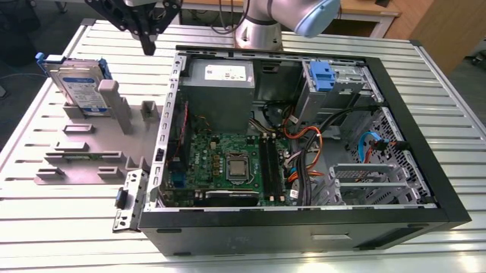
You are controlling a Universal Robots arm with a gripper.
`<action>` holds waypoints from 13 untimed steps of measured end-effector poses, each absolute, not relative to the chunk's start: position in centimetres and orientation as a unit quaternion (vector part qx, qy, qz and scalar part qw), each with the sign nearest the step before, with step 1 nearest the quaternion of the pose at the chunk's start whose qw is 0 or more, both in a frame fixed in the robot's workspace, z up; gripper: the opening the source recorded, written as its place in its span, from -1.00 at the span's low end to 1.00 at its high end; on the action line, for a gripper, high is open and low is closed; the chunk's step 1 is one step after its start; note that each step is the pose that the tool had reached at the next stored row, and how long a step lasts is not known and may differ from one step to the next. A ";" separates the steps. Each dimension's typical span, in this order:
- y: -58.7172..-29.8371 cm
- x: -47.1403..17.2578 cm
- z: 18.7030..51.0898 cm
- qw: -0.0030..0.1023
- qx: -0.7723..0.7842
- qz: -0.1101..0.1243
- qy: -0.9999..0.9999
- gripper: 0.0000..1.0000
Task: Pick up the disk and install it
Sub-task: 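Reach for the disk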
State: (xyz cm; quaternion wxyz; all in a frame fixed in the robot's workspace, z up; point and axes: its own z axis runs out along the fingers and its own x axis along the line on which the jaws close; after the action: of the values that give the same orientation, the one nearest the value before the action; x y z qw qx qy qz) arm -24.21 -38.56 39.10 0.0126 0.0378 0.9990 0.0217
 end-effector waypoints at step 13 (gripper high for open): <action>-37.7 -28.4 38.8 0.006 0.038 0.021 0.999 -0.79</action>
State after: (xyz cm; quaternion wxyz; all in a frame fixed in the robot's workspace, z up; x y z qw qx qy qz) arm -28.39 -37.74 38.78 0.0058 0.0380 0.9990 0.0214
